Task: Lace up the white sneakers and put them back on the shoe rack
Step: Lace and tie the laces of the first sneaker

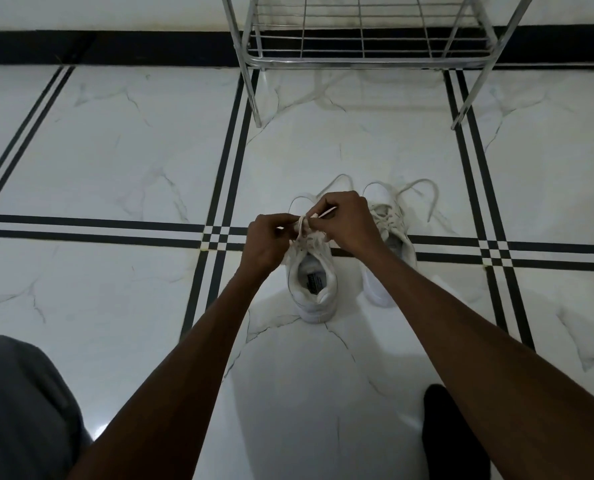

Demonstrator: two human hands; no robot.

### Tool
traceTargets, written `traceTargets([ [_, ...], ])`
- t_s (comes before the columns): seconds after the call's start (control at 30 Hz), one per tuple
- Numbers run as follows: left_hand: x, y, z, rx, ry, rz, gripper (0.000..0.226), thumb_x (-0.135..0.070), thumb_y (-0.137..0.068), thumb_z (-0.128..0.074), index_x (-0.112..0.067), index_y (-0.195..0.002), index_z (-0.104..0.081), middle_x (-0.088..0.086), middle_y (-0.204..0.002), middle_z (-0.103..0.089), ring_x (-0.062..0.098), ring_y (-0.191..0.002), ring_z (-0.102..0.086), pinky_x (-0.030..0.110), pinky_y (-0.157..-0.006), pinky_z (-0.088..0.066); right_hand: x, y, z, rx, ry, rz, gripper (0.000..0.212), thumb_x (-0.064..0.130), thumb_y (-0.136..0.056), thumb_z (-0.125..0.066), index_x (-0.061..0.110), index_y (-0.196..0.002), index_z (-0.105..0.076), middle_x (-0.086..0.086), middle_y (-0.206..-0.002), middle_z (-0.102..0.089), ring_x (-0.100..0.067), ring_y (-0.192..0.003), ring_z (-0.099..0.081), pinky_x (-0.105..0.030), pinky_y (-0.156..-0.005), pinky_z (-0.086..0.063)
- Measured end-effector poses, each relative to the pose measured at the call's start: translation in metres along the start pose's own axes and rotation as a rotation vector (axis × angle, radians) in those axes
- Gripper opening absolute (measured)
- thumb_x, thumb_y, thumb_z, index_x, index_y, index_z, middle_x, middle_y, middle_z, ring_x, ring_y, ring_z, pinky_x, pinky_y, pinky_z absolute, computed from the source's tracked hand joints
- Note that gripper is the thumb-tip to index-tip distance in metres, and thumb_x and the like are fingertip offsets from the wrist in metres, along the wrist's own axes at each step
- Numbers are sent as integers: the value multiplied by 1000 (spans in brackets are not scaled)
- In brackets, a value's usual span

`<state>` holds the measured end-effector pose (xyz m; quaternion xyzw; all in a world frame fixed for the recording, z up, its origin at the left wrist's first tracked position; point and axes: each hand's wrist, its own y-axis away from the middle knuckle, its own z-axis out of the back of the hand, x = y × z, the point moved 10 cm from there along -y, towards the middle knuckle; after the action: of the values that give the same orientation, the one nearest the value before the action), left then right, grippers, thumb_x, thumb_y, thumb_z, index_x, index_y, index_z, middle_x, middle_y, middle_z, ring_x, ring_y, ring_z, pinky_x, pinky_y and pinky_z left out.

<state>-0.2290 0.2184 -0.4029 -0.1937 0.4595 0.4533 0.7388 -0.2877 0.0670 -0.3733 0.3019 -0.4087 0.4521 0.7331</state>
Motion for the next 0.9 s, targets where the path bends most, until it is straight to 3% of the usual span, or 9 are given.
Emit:
traceTargets([
  [0.07, -2, 2, 3, -21, -60, -43, 23, -3, -95, -64, -11, -109, -80, 5, -97, -80, 17, -85, -75, 48, -81, -64, -5, 0, 4, 17, 18, -39, 10, 15, -75, -86, 9, -81, -80, 5, -69, -74, -4, -50, -68, -21, -46, -54],
  [0.23, -8, 16, 22, -119, -384, -138, 25, -23, -91, -59, -26, -102, -82, -4, -87, -82, 17, -85, -76, 46, -87, -57, -35, 7, 29, -54, 9, -219, 16, 20, -73, -89, 12, -74, -75, -11, -72, -76, -21, -66, -76, -29, -54, -61],
  [0.33, 4, 29, 34, -138, -526, -73, 30, -30, -86, -54, -29, -94, -83, -4, -78, -80, 23, -80, -71, 48, -89, -51, -62, 11, 43, -110, 160, -314, 18, 25, -74, -87, 15, -68, -73, -12, -75, -78, -23, -76, -77, -33, -73, -62],
  [0.4, 14, 35, 36, -155, -545, -27, 22, -24, -88, -62, -28, -84, -83, -4, -74, -78, 23, -78, -70, 47, -89, -49, -64, 12, 41, -113, 307, -325, 19, 30, -72, -84, 17, -67, -71, -13, -83, -77, -27, -86, -75, -35, -80, -61],
  [0.53, 19, 36, 38, -190, -577, -12, 20, -23, -93, -65, -30, -91, -83, -7, -81, -80, 18, -83, -69, 46, -98, -38, -55, 11, 32, -109, 505, -299, 22, 23, -77, -79, 5, -90, -74, -16, -98, -75, -33, -96, -71, -26, -71, -51],
  [0.67, 22, 34, 40, -186, -587, -6, 22, -20, -94, -62, -28, -94, -83, -8, -84, -80, 16, -81, -67, 48, -102, -33, -53, 14, 32, -106, 591, -288, 27, 18, -78, -78, 3, -99, -70, -18, -107, -71, -36, -103, -68, -29, -67, -47],
  [0.9, 40, 35, 42, -207, -582, 102, 21, -21, -93, -64, -28, -98, -82, -3, -85, -80, 22, -86, -68, 46, -98, -33, -42, 22, 31, -130, 691, -230, 23, 9, -86, -69, -1, -106, -62, -22, -117, -63, -36, -107, -66, -34, -80, -51],
])
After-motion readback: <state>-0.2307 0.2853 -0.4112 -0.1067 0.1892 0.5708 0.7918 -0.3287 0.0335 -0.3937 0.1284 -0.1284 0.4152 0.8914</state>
